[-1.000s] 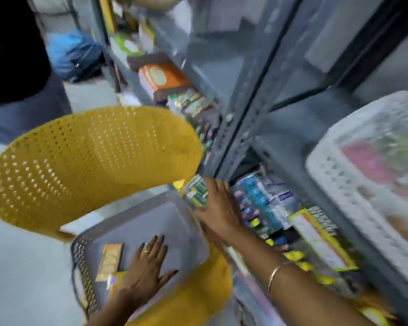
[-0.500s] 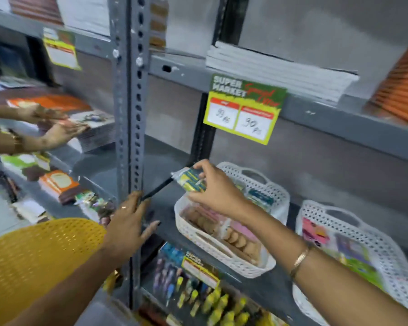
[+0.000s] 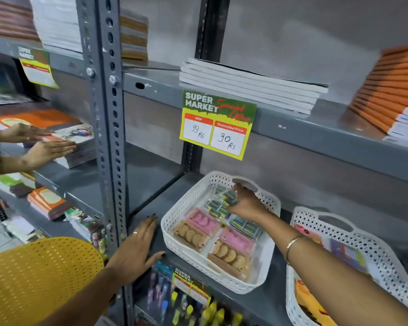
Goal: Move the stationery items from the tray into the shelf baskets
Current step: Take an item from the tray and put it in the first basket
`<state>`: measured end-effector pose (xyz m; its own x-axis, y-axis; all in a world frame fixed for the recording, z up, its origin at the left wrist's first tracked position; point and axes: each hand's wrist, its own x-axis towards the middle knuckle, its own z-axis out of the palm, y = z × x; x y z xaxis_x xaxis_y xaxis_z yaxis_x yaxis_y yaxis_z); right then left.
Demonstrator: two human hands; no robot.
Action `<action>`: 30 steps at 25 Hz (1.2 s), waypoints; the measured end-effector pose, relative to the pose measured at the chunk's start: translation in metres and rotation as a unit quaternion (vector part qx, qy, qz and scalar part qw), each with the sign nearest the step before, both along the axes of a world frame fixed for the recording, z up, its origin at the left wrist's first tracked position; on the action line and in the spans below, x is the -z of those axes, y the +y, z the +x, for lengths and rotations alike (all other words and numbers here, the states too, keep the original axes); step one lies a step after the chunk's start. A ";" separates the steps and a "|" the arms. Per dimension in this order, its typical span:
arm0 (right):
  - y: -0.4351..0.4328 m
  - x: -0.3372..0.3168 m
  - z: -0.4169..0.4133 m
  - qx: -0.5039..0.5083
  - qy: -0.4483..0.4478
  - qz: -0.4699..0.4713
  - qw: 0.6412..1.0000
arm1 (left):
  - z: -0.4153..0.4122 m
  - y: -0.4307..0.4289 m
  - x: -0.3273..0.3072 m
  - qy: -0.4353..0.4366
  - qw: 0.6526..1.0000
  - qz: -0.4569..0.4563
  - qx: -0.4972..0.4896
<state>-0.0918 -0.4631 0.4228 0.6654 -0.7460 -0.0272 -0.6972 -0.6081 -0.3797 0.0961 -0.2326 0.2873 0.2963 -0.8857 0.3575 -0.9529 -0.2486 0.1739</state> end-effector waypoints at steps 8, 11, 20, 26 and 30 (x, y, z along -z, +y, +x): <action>-0.026 0.041 0.039 0.014 0.048 0.015 0.999 | 0.002 -0.013 0.015 -0.051 0.997 0.057 0.014; -0.033 0.051 0.046 0.010 0.049 0.013 0.999 | 0.005 -0.013 0.017 -0.050 0.997 0.060 0.019; -0.043 0.067 0.053 -0.017 0.079 0.036 0.996 | 0.006 -0.013 0.019 -0.065 0.996 0.065 0.012; -0.043 0.070 0.060 -0.019 0.100 0.001 0.995 | 0.008 -0.014 0.025 -0.061 0.996 0.070 0.016; -0.044 0.073 0.058 -0.025 0.105 0.002 0.994 | 0.008 -0.014 0.025 -0.057 0.996 0.064 0.017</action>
